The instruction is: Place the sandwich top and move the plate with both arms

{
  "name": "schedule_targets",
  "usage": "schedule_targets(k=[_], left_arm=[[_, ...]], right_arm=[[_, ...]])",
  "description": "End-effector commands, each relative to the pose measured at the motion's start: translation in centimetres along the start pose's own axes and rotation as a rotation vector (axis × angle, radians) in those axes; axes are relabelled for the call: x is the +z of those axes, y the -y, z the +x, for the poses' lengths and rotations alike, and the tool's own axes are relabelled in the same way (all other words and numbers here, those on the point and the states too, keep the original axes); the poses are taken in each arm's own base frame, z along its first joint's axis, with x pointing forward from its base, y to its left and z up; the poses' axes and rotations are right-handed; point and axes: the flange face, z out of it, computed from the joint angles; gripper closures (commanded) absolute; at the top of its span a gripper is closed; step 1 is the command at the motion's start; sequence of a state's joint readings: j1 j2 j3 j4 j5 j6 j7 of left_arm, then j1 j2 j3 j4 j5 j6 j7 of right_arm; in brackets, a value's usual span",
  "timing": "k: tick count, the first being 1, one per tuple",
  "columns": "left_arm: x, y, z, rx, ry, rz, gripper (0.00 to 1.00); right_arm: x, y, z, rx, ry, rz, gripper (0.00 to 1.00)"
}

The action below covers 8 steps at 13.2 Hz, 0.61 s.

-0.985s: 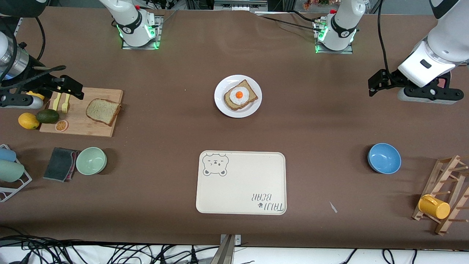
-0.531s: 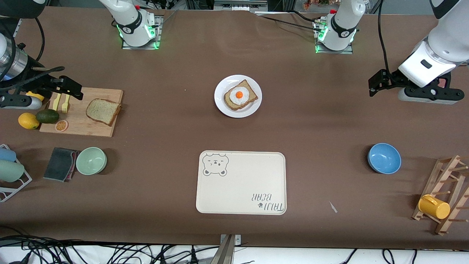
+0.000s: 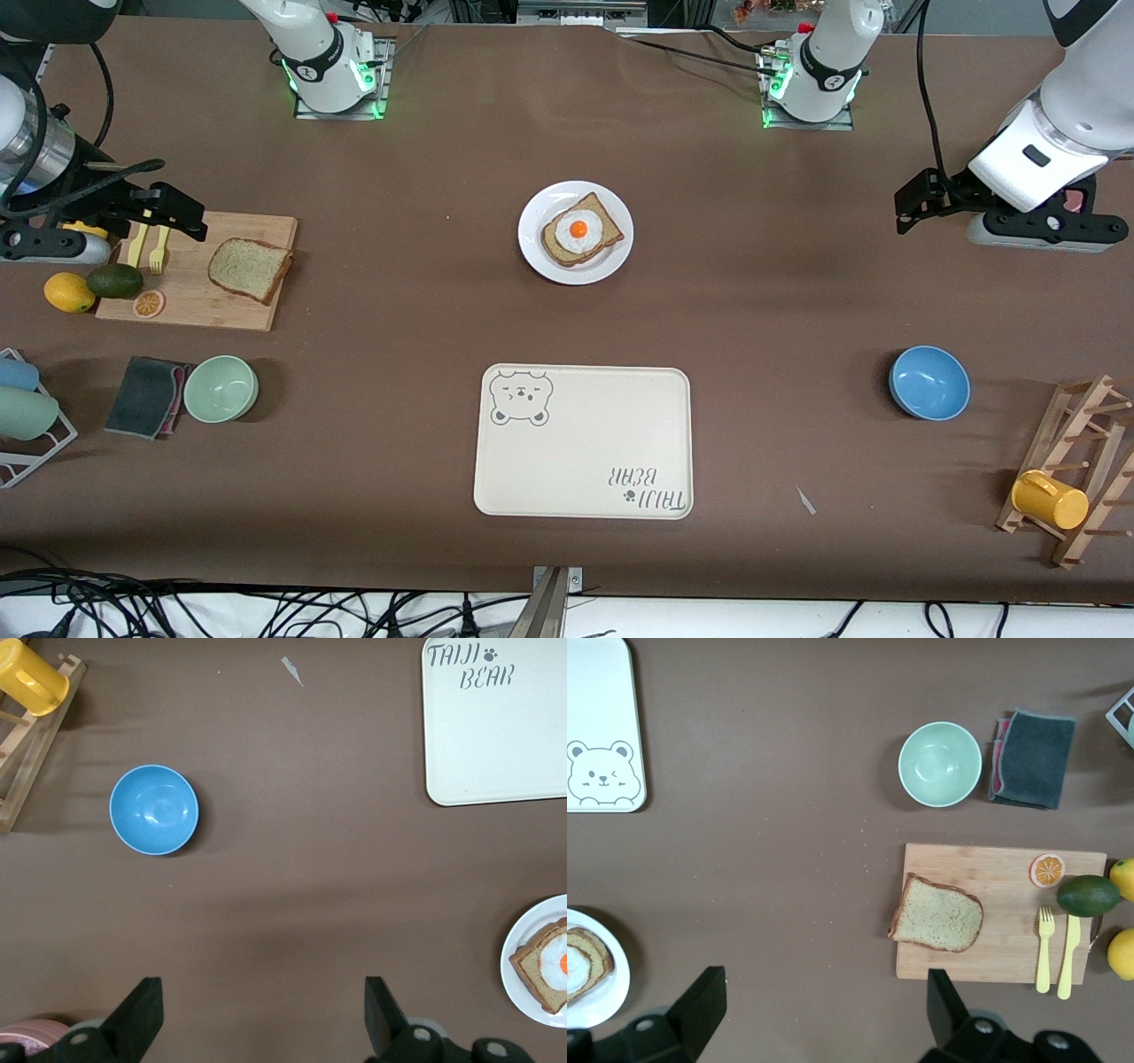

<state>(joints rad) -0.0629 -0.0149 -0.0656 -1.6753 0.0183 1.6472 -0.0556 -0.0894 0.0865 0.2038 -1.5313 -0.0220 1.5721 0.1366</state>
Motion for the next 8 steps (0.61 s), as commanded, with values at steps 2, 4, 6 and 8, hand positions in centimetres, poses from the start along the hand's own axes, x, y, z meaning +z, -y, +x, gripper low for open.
schedule_targets(k=[2, 4, 6, 8], left_arm=[[-0.7, 0.0, -0.2, -0.008, 0.001, -0.004, 0.00], [-0.8, 0.2, -0.2, -0.011, -0.001, -0.004, 0.00], [-0.8, 0.2, -0.2, -0.011, -0.001, -0.004, 0.00], [-0.8, 0.2, -0.2, -0.011, -0.001, -0.004, 0.00]], right_arm=[[1.7, 0.2, 0.0, -0.001, 0.028, 0.003, 0.00], [4.7, 0.2, -0.2, -0.001, 0.074, -0.004, 0.00], [6.5, 1.0, -0.3, -0.016, 0.082, -0.012, 0.00], [9.1, 1.4, -0.3, -0.035, 0.107, -0.046, 0.01]])
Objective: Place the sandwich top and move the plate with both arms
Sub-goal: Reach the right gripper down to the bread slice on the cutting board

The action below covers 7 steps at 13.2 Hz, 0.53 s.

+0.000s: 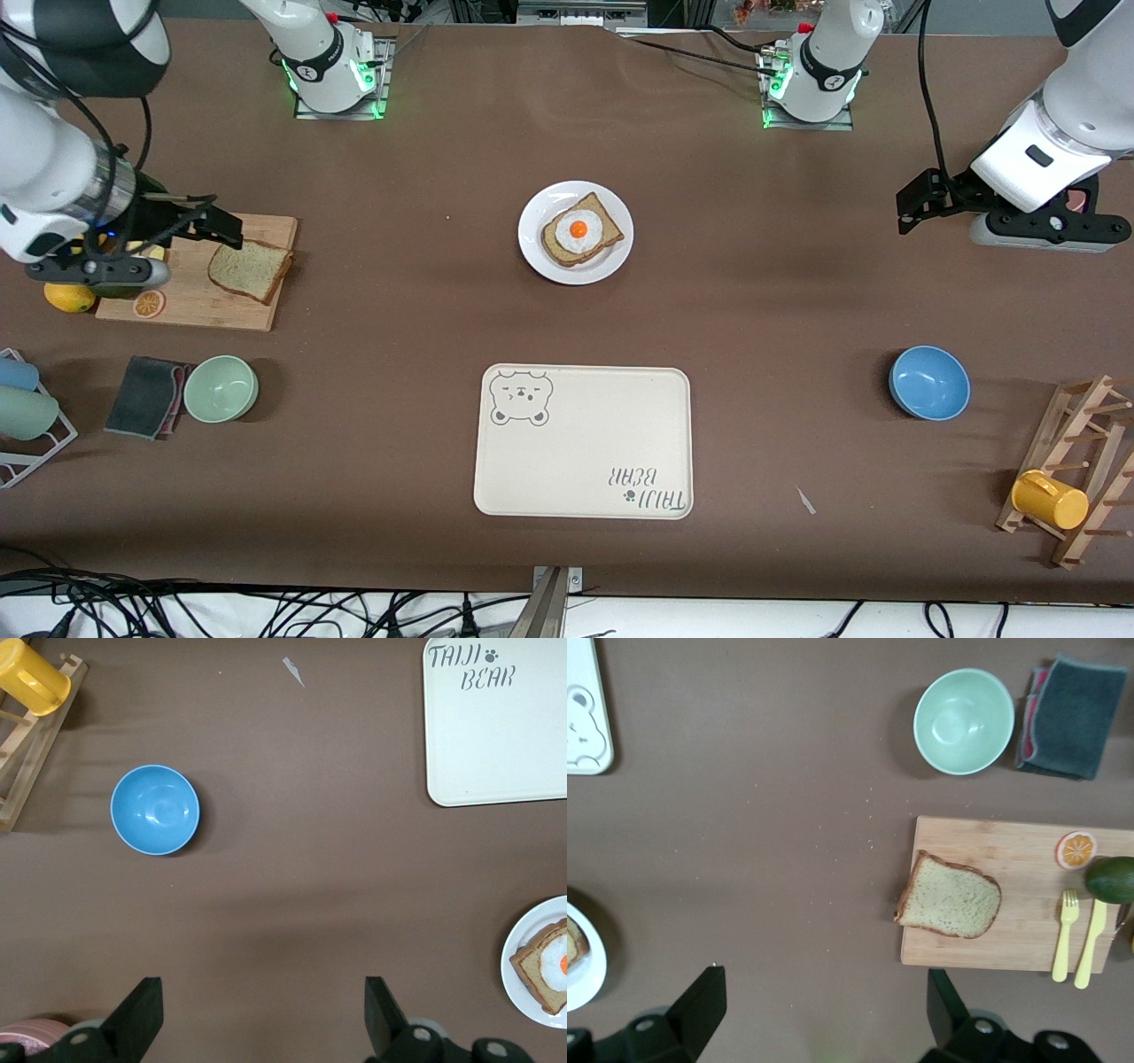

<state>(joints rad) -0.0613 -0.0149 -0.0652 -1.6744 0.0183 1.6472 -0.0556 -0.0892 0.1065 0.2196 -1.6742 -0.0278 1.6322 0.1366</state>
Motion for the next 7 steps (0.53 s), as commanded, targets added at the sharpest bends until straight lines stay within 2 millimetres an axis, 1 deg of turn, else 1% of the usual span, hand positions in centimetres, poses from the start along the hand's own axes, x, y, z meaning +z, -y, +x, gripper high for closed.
schedule_targets(k=[1, 2, 3, 4, 5, 6, 7], left_arm=[[-0.8, 0.1, -0.2, -0.009, 0.000, -0.004, 0.00], [-0.8, 0.1, -0.2, -0.009, 0.000, -0.004, 0.00], [-0.8, 0.1, -0.2, -0.009, 0.000, -0.004, 0.00], [-0.7, 0.1, -0.2, -0.007, 0.002, -0.004, 0.00], [-0.7, 0.1, -0.2, -0.009, 0.002, -0.004, 0.00], [-0.8, 0.1, -0.2, -0.009, 0.000, -0.004, 0.00], [-0.8, 0.1, -0.2, -0.009, 0.000, -0.004, 0.00]], right_arm=[[5.1, 1.4, 0.4, -0.044, 0.029, -0.102, 0.02], [8.0, 1.4, 0.9, -0.041, 0.016, -0.168, 0.02], [10.5, 1.9, 0.8, -0.030, -0.004, -0.206, 0.02], [12.2, 2.9, 0.7, -0.045, -0.016, -0.255, 0.02], [13.7, 3.2, 0.8, -0.094, -0.010, -0.342, 0.01], [15.9, 4.4, 0.5, -0.180, 0.012, -0.474, 0.01], [17.7, 4.6, 0.3, -0.178, 0.025, -0.557, 0.01]])
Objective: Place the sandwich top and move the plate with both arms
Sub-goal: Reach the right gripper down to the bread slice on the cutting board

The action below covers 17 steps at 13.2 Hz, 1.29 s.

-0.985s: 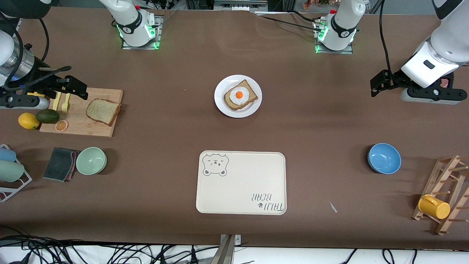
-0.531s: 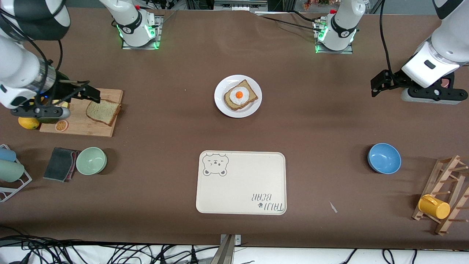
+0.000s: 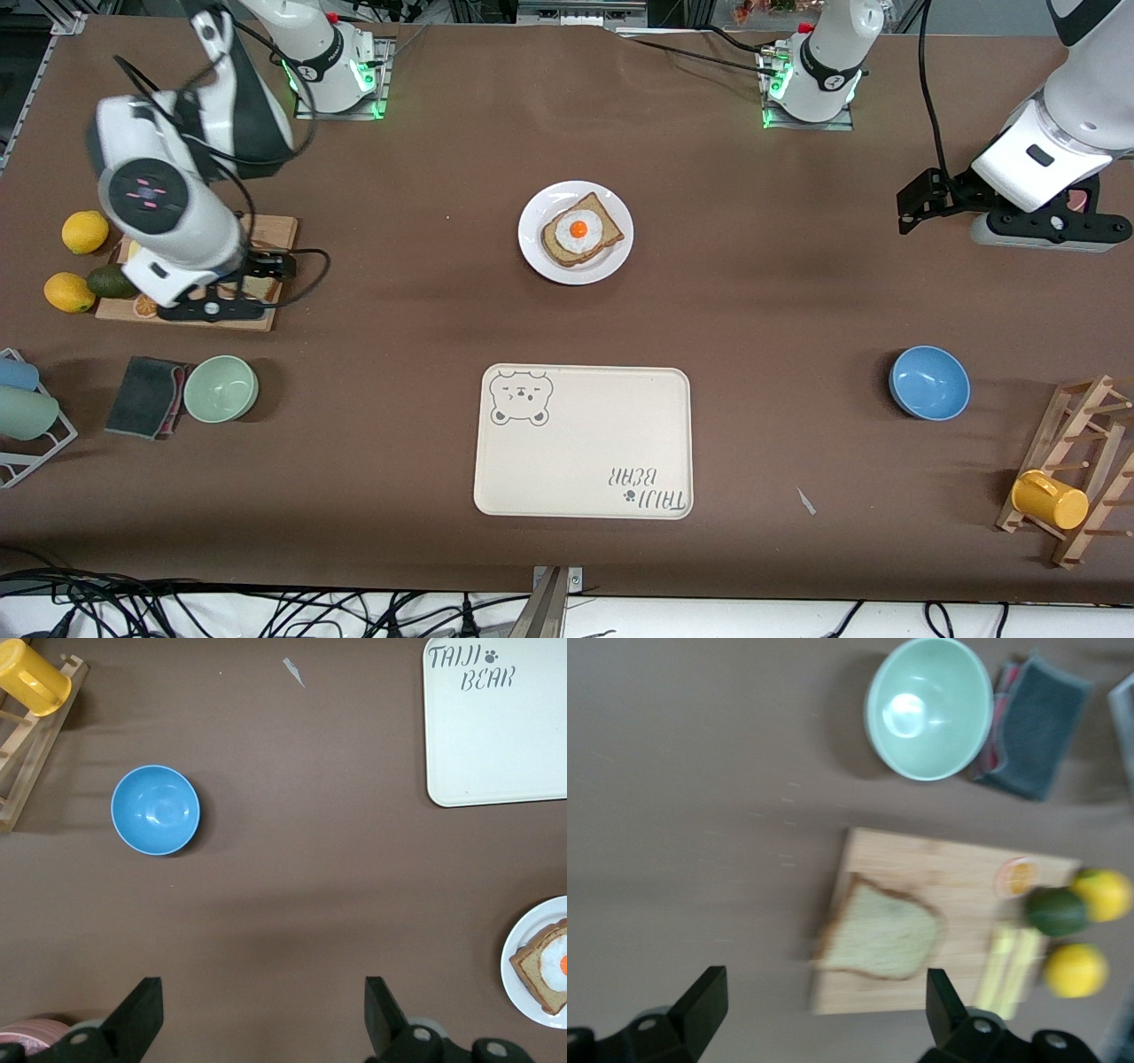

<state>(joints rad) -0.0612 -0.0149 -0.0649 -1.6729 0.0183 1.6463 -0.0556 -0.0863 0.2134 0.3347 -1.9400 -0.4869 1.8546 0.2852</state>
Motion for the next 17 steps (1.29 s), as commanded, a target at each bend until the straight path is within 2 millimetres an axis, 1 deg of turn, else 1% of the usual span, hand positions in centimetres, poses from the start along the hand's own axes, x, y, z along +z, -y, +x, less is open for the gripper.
schedule_targets(k=[1, 3, 4, 5, 6, 8, 9, 10, 12, 13, 14, 16, 17], left_arm=[[-0.7, 0.1, -0.2, -0.007, 0.001, -0.004, 0.00], [-0.7, 0.0, -0.2, -0.007, 0.001, -0.004, 0.00], [-0.7, -0.2, -0.2, -0.004, 0.001, -0.004, 0.00], [-0.7, -0.2, -0.2, -0.004, 0.001, -0.004, 0.00], [-0.7, -0.2, -0.2, -0.004, 0.001, -0.004, 0.00], [-0.7, -0.3, -0.2, -0.002, 0.001, -0.004, 0.00], [-0.7, -0.3, -0.3, -0.002, 0.002, -0.004, 0.00], [-0.7, -0.3, -0.3, -0.002, 0.002, -0.004, 0.00], [-0.7, -0.3, -0.3, -0.002, 0.002, -0.004, 0.00], [-0.7, -0.3, -0.3, -0.001, 0.002, -0.004, 0.00], [-0.7, -0.4, -0.3, -0.001, 0.002, -0.004, 0.00], [-0.7, -0.4, -0.3, -0.001, 0.002, -0.004, 0.00], [-0.7, -0.4, -0.3, -0.001, 0.002, -0.004, 0.00]], right_arm=[[3.0, 2.5, -0.7, 0.008, 0.026, -0.147, 0.01], [5.5, 3.7, -0.8, 0.092, 0.062, -0.149, 0.01], [7.1, 4.7, -1.1, 0.141, 0.076, -0.172, 0.01], [8.7, 5.9, -1.7, 0.132, 0.069, -0.231, 0.01], [10.7, 7.4, -2.6, 0.101, 0.067, -0.279, 0.01], [15.3, 9.0, -3.9, 0.109, 0.056, -0.357, 0.01], [16.5, 9.5, -4.1, 0.147, 0.045, -0.382, 0.01], [17.4, 9.9, -4.1, 0.171, 0.051, -0.382, 0.01], [18.1, 10.2, -4.2, 0.165, 0.062, -0.383, 0.02], [18.6, 10.4, -4.2, 0.155, 0.064, -0.391, 0.13], [18.8, 10.6, -4.3, 0.173, 0.062, -0.391, 0.19], [19.3, 10.8, -4.6, 0.182, 0.068, -0.393, 0.21], [19.5, 10.8, -4.7, 0.181, 0.070, -0.393, 0.24]])
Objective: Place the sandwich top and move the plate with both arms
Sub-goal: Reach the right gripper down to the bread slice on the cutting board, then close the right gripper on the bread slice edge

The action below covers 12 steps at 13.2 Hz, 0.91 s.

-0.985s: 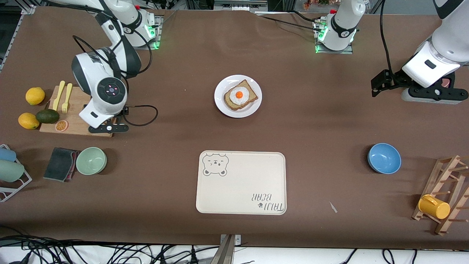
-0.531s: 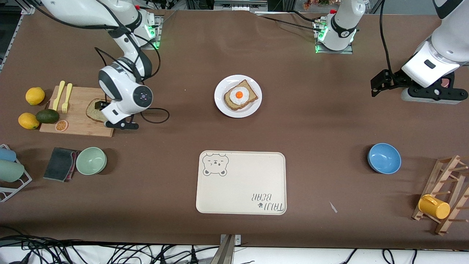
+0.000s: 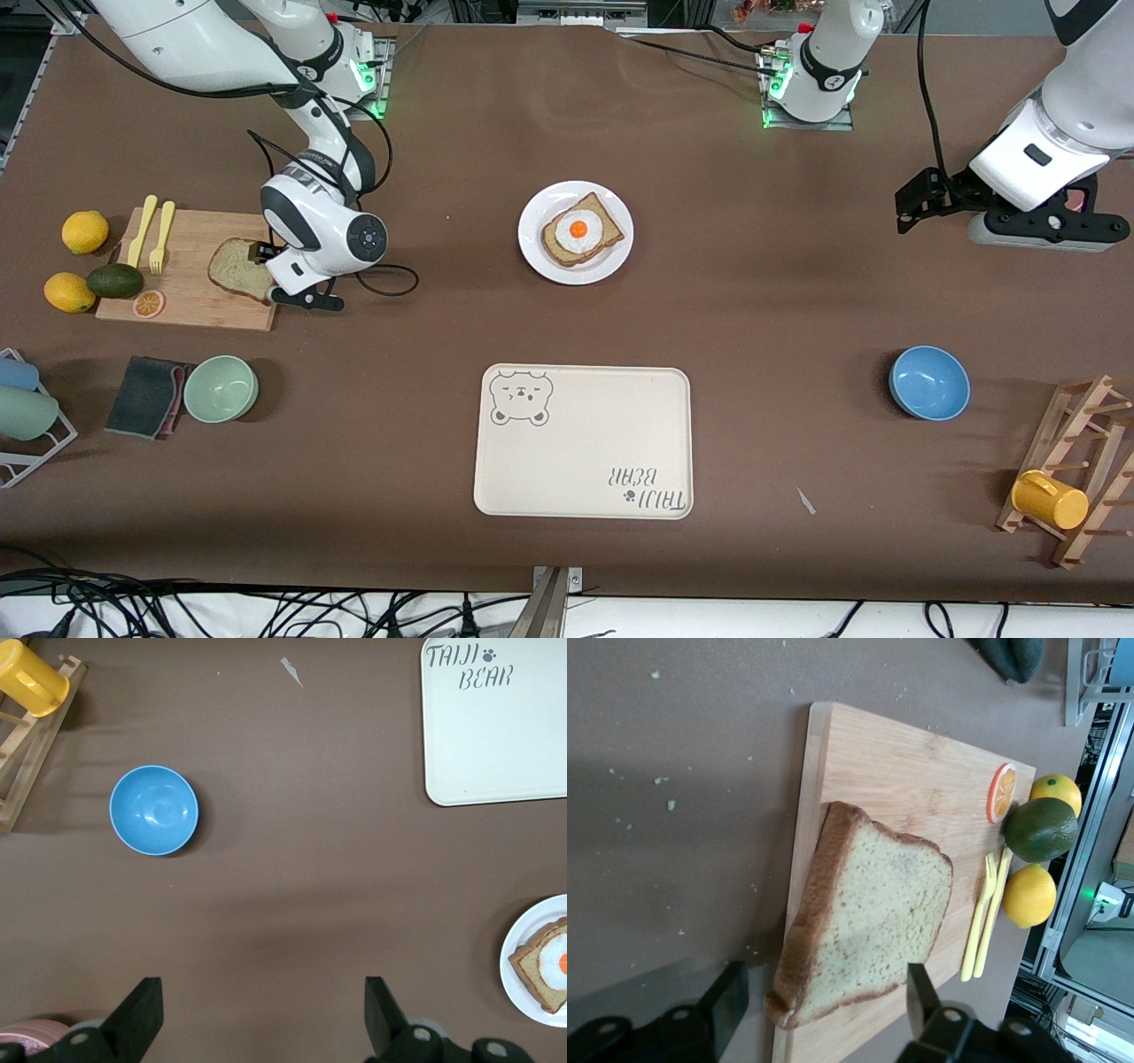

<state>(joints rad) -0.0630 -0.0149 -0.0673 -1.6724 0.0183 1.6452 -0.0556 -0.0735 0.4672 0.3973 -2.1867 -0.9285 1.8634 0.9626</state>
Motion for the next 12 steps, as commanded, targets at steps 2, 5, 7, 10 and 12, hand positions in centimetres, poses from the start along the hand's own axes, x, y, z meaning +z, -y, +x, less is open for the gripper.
schedule_targets(k=[2, 5, 7, 10, 12], left_arm=[[-0.7, -0.2, -0.2, -0.005, 0.002, -0.004, 0.00], [-0.7, -0.2, -0.3, -0.005, 0.003, -0.004, 0.00], [-0.7, -0.2, -0.3, -0.005, 0.003, -0.004, 0.00], [-0.7, -0.2, -0.2, -0.005, 0.002, -0.004, 0.00], [-0.7, -0.2, -0.3, -0.005, 0.003, -0.004, 0.00]], right_arm=[[0.8, 0.5, -0.3, 0.007, -0.018, 0.012, 0.32], [1.8, 1.1, -0.7, -0.002, -0.003, 0.014, 0.35], [2.0, 1.3, -1.0, 0.013, 0.001, 0.012, 0.44], [2.0, 1.4, -1.1, 0.012, 0.002, 0.012, 0.60], [2.1, 1.4, -1.2, 0.012, 0.003, 0.012, 0.65]])
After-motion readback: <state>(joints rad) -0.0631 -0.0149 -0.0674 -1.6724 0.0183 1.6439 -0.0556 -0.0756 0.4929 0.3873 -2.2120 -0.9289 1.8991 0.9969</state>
